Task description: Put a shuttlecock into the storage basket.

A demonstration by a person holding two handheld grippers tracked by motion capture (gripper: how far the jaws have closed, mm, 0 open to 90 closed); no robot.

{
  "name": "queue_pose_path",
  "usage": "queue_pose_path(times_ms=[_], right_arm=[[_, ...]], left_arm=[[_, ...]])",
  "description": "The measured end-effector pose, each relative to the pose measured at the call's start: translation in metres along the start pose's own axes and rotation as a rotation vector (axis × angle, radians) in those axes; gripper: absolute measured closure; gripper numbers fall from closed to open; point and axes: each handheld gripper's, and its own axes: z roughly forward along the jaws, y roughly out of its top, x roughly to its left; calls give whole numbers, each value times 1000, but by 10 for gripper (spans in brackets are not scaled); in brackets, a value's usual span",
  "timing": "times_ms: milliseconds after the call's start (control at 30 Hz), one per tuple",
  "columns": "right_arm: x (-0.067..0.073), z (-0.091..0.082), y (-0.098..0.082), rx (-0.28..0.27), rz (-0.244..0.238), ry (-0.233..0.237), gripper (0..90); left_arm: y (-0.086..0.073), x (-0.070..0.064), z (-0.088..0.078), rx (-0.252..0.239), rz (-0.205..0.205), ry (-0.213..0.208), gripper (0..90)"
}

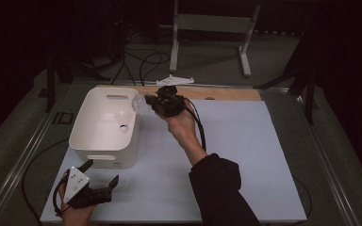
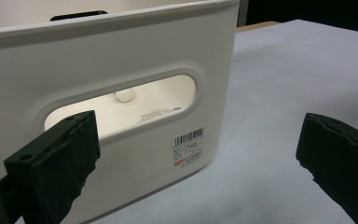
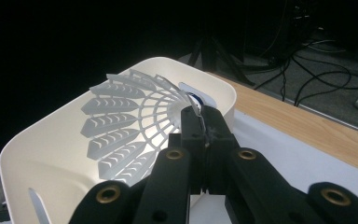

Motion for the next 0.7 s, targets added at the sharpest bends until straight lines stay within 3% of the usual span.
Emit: queue_pose_path(times_ms=[700], right_arm=[[7, 11, 0, 7, 3, 25, 889]], left_arm=[[0, 0, 0, -3, -2, -1, 3]])
